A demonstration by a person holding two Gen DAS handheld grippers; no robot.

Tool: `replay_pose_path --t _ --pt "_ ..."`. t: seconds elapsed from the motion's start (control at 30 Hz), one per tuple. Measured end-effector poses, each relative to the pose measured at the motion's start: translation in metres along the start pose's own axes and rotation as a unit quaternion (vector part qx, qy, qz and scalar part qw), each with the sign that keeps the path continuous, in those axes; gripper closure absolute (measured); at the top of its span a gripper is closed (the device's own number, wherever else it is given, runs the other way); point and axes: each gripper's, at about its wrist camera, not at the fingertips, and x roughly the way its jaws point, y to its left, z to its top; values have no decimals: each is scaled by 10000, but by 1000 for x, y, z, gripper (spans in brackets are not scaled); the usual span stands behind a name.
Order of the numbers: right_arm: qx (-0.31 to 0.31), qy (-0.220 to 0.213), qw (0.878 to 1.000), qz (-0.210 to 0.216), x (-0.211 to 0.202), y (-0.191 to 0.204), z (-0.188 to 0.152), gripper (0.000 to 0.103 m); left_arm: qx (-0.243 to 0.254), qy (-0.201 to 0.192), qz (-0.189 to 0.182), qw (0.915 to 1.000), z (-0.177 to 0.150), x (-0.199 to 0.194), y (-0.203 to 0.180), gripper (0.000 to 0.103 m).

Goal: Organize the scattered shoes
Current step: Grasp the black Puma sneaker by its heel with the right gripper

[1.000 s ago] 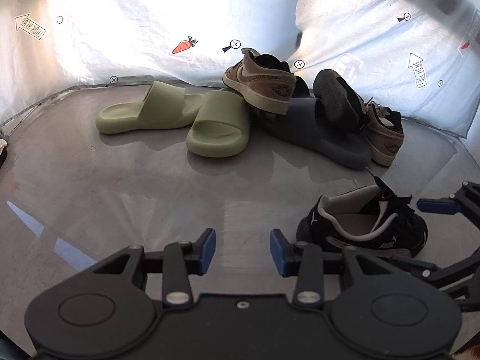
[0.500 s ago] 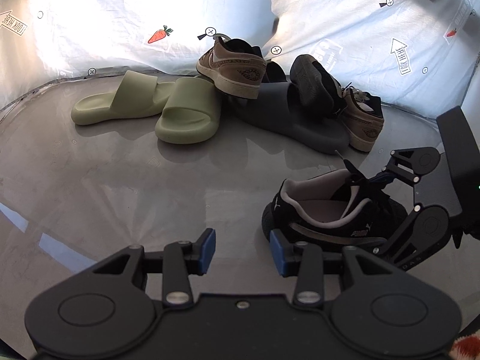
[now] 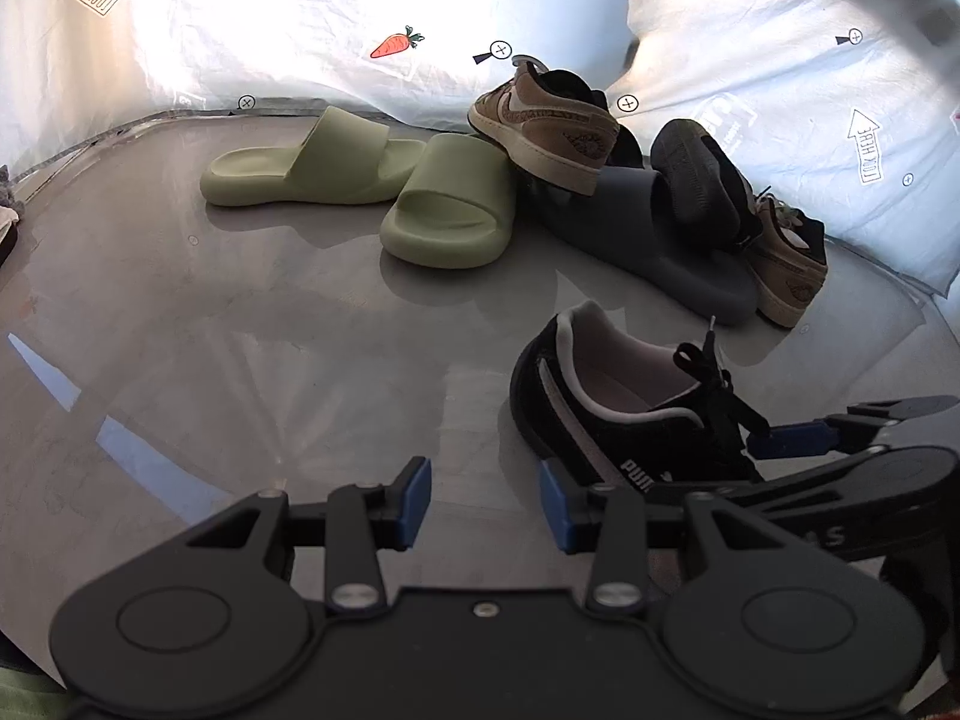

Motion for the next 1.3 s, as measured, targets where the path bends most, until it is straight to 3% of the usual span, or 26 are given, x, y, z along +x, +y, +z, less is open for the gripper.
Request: replay_pose_path --t 0.1,0.13,0.17,0.33,0.43,0.63,0.83,0.93,1.03,1.3 --pt "107 7 9999 -12 -5 -9 -11 17 158 -46 -82 9998 0 0 -6 62" --pt "20 45 10000 -60 -6 -16 -17 23 193 -63 -110 9997 1 -1 -7 62" --pt "-67 82 9999 -108 -6 -22 -23 35 219 -69 -138 9996 2 0 -7 62" --pt "526 37 9977 428 0 -38 -39 40 279 -44 -209 9994 4 2 -8 62" --pt "647 132 9972 354 3 -27 -38 41 292 -42 -211 9993 5 3 -7 62" --pt "899 476 9888 1093 8 9 -40 41 46 -95 -11 9999 5 1 2 62" --pt "2010 -376 9735 1028 -7 -22 -37 41 -238 -110 201 9995 -2 -6 24 62" --pt "1759 -286 9793 957 10 -26 -26 53 -322 -102 220 9992 -3 -6 31 62" --pt "1609 -292 9783 1275 24 -24 -18 72 -363 -142 216 9990 -3 -9 36 62" --pt "1529 -322 9771 1448 42 6 -5 73 -529 -207 360 9977 -4 -14 53 62"
